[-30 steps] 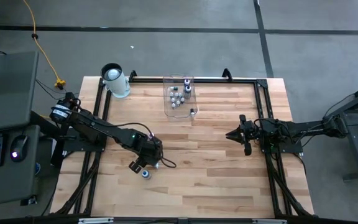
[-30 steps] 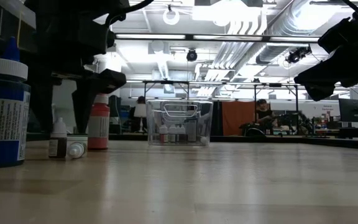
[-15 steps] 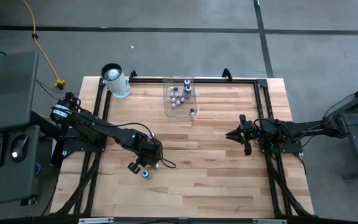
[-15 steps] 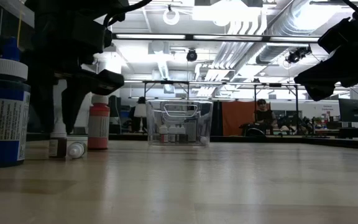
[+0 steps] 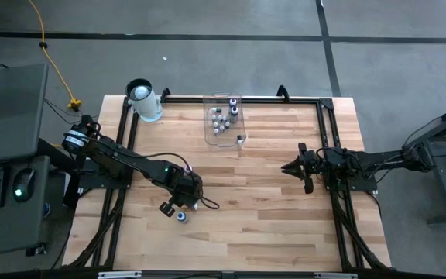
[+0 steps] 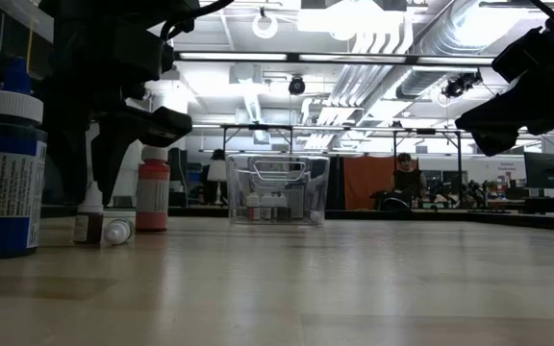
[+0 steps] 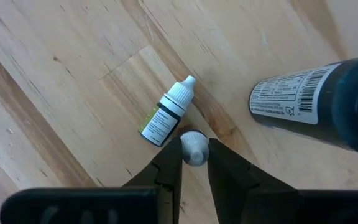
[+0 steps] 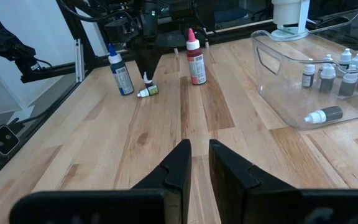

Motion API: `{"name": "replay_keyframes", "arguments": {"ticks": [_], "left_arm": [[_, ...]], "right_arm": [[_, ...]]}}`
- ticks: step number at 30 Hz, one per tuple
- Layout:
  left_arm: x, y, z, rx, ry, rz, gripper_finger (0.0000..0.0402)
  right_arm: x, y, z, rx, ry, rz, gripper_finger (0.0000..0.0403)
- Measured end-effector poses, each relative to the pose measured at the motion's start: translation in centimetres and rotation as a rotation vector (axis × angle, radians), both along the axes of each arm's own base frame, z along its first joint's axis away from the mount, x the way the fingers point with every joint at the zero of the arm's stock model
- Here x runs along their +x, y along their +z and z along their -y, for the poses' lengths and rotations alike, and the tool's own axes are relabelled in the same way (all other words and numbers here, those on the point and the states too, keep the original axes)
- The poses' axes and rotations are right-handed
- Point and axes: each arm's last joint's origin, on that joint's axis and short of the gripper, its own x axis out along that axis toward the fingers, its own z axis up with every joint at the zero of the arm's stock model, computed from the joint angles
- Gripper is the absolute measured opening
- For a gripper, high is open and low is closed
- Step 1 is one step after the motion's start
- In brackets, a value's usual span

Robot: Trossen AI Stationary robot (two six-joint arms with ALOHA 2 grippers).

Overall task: Pick & Place food coloring
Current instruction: Put the small violet food coloring bottle into the container

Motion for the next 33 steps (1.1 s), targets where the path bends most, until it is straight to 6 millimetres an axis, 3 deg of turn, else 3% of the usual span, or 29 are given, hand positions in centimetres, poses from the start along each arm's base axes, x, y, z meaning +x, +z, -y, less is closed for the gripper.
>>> {"name": "replay_keyframes", "arguments": {"ticks": [14,33], "left_arm": [[-0.8,1.2,-0.3,0.015,0.039,0.009,0.0053],[-4.5,7.3,-1.4,-0.1,0.147,0.146,0.0052]], "right_arm": [[0.0,0.0,0.0,0.0,0.0,0.0,0.0052],[0.0,0.0,0.0,0.0,0.0,0.0,0.0052]]}}
